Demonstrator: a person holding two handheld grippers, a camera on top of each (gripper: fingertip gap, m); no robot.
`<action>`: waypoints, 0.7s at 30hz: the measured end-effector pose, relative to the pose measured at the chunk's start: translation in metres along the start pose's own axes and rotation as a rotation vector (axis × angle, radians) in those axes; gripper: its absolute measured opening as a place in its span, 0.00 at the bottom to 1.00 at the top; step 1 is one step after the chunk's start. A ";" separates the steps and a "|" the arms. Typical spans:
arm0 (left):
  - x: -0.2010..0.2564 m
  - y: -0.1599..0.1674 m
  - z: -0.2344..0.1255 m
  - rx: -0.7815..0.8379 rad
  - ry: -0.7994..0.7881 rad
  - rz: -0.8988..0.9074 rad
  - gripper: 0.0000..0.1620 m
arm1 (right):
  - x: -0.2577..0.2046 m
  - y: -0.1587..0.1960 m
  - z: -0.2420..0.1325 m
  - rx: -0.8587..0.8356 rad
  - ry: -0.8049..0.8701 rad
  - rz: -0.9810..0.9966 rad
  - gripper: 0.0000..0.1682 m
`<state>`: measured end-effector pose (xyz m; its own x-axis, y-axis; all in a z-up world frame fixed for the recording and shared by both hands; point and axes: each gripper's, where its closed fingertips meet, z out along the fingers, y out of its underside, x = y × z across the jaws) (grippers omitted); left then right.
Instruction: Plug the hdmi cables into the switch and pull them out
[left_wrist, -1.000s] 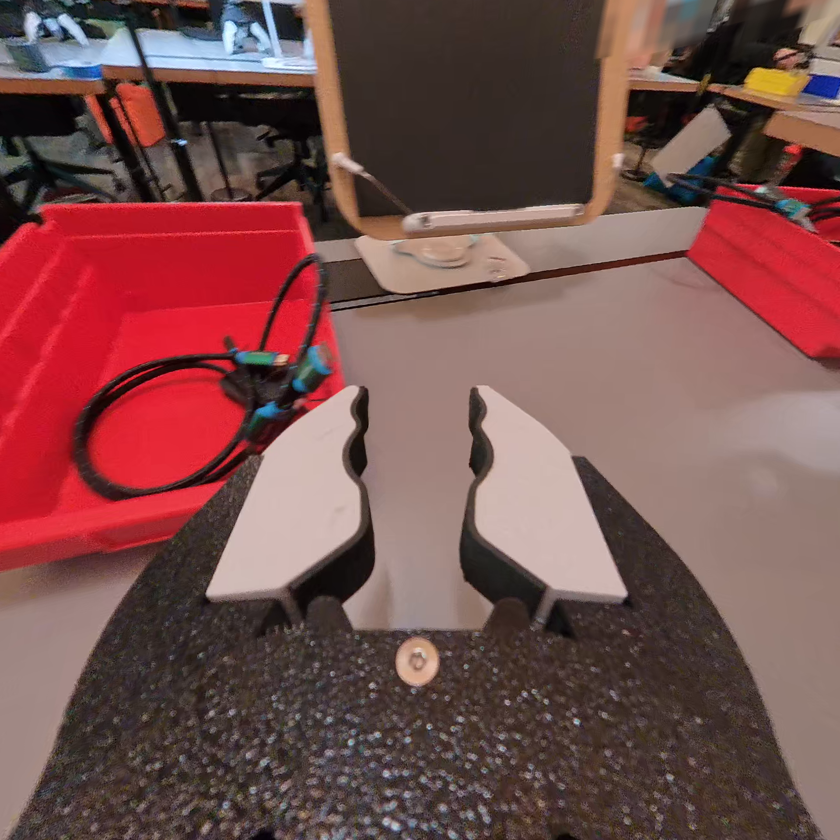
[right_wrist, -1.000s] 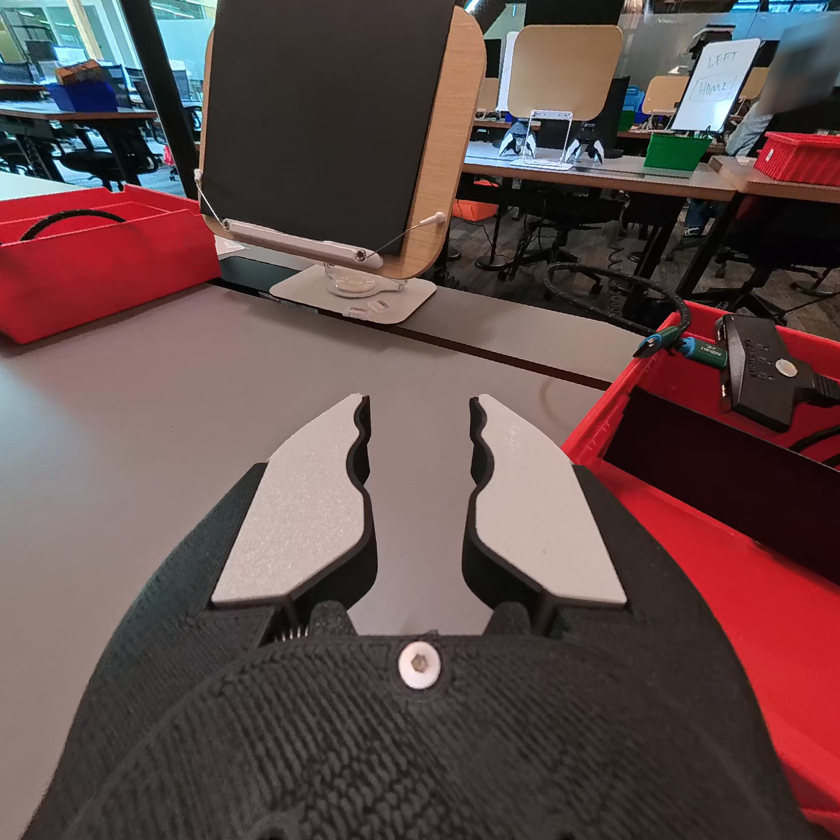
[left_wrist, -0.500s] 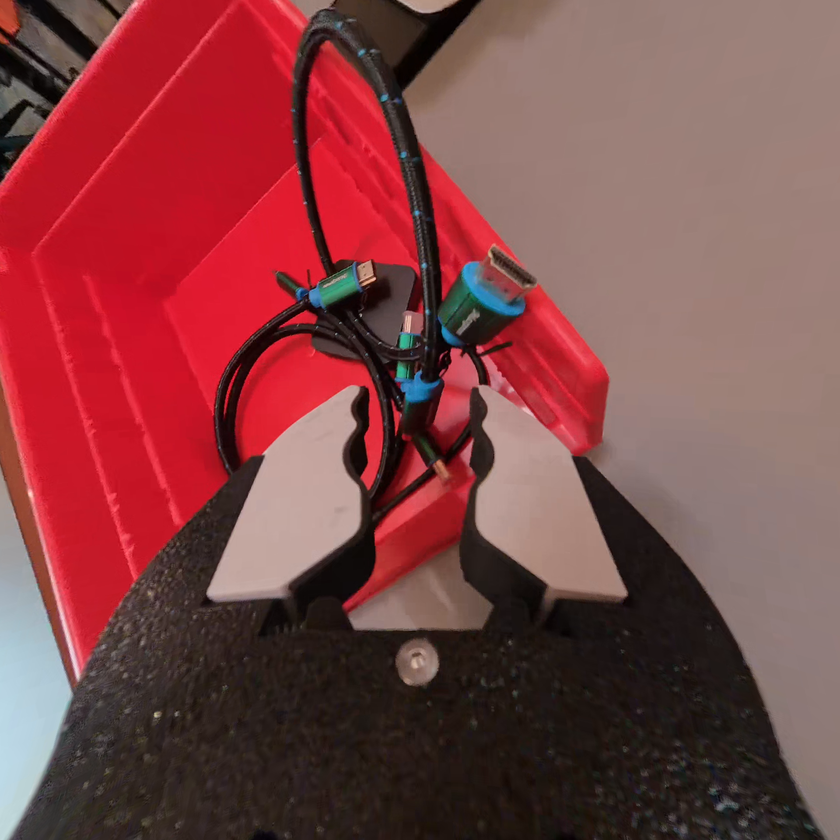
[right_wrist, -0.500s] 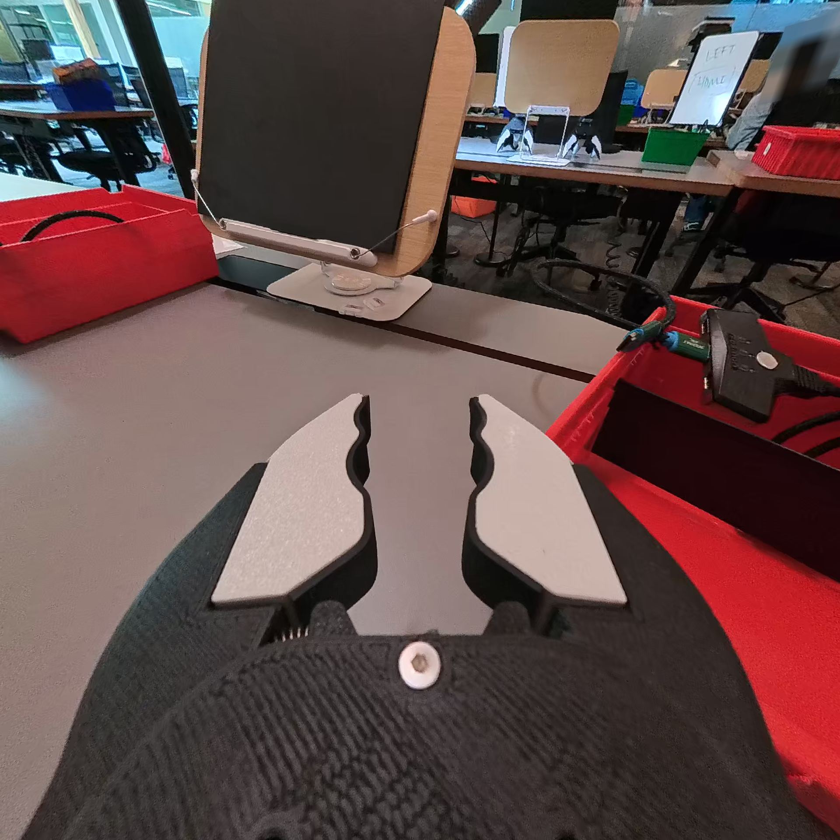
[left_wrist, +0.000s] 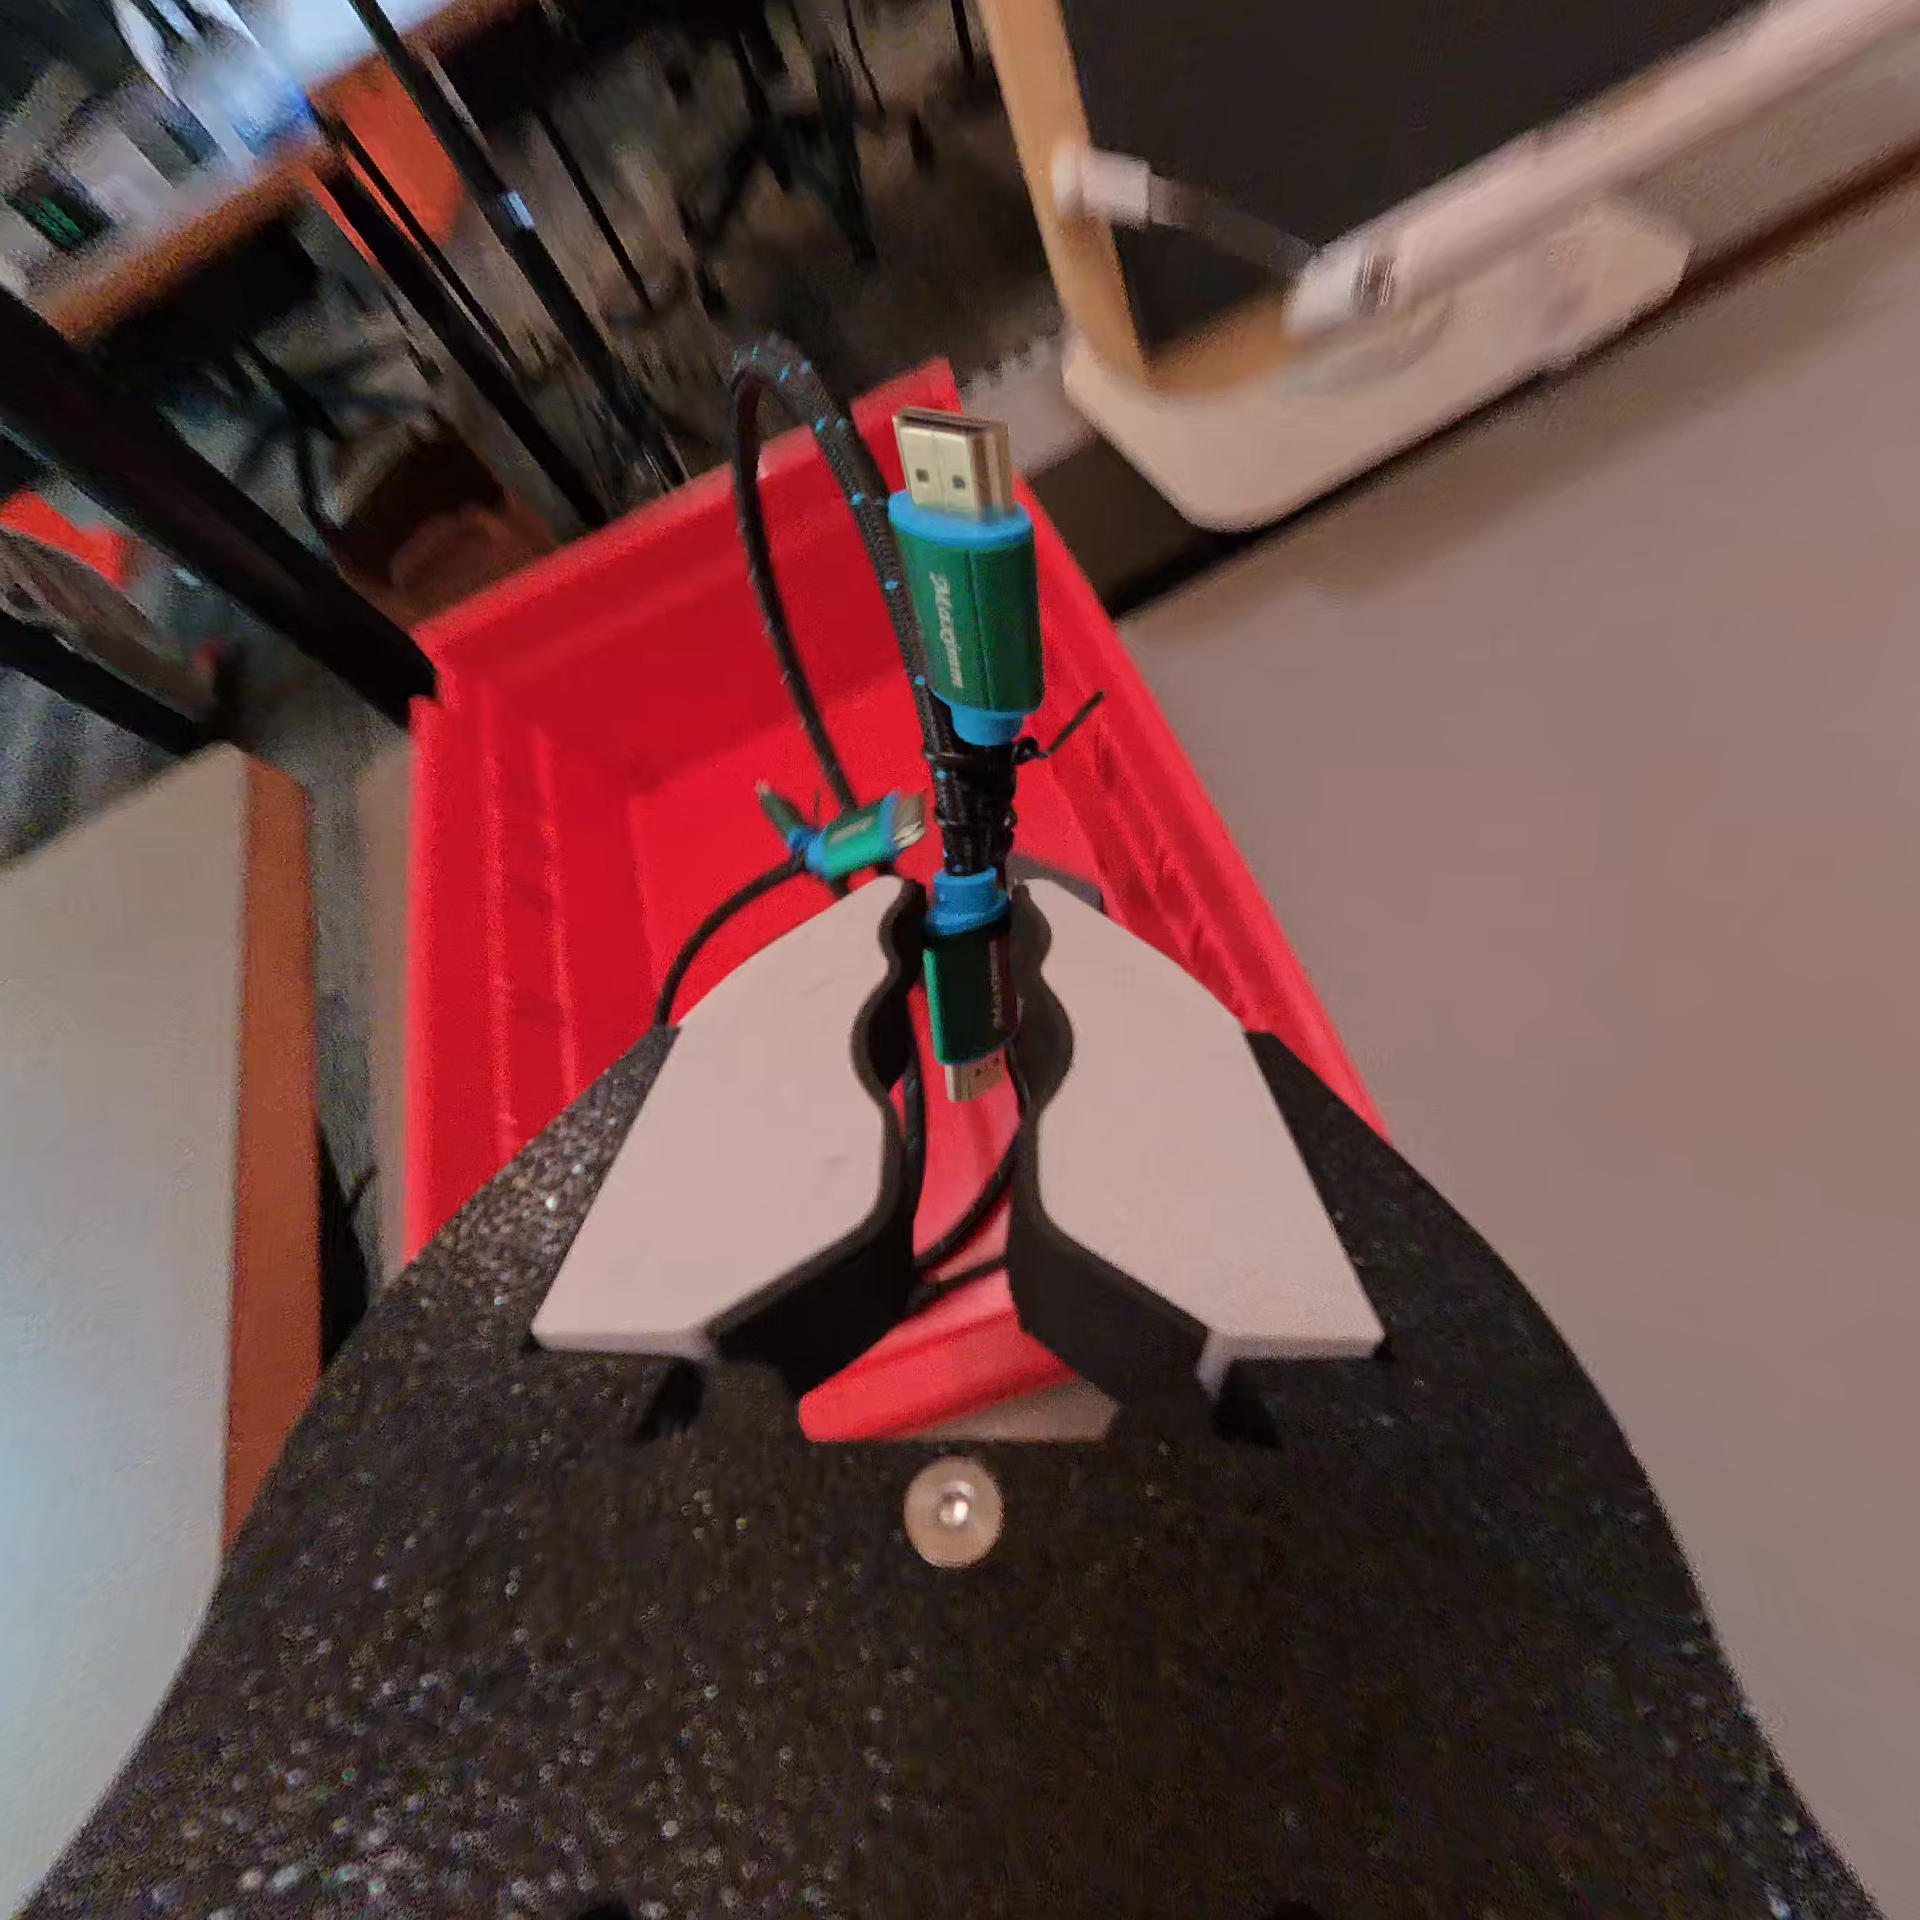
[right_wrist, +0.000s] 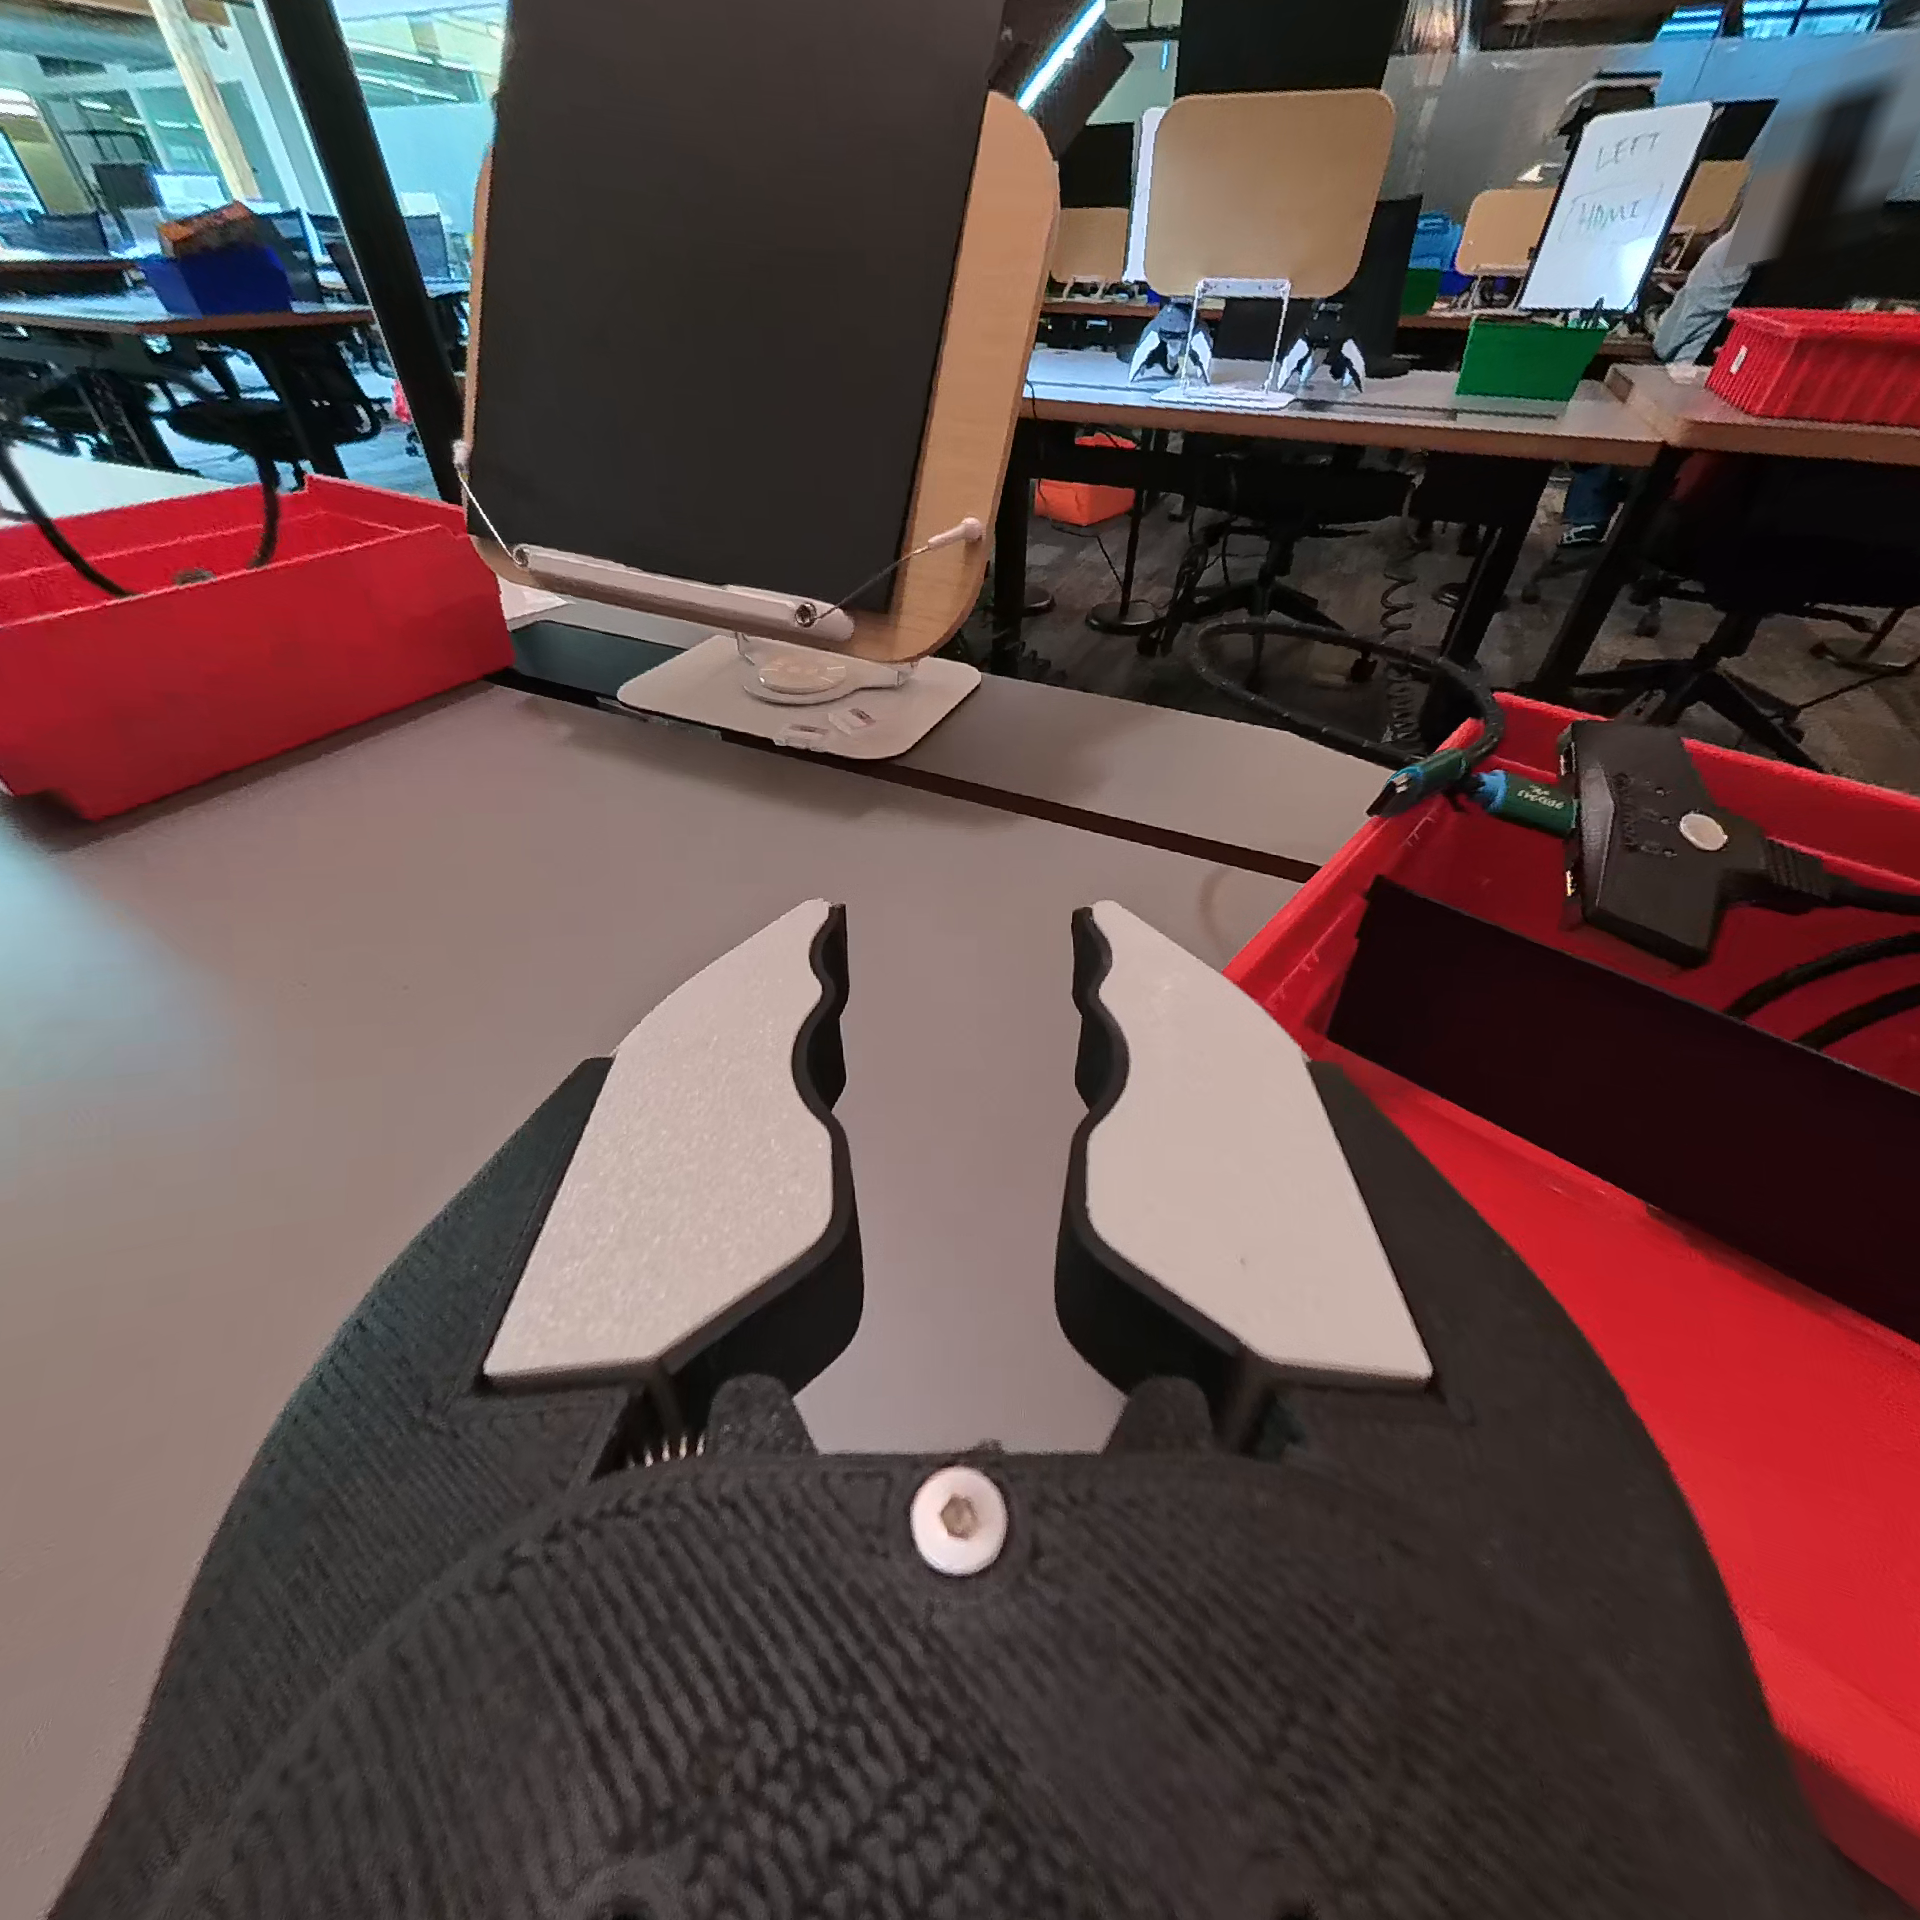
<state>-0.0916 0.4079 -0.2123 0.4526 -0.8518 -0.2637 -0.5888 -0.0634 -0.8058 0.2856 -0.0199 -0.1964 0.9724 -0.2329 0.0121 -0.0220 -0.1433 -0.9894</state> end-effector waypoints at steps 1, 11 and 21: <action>-0.003 -0.016 -0.009 0.059 -0.022 -0.005 0.09 | -0.001 -0.001 -0.001 0.004 -0.001 -0.003 0.25; 0.045 -0.146 -0.125 0.467 0.077 0.024 0.07 | -0.026 -0.024 -0.003 0.076 -0.068 -0.013 0.24; 0.135 -0.179 -0.180 0.557 0.322 0.042 0.07 | -0.053 -0.047 -0.014 0.132 -0.148 -0.061 0.24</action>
<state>-0.0456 0.2111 -0.0078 0.1615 -0.9667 -0.1987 -0.1269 0.1793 -0.9756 0.2324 -0.0139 -0.1483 0.9948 -0.0820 0.0603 0.0586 -0.0235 -0.9980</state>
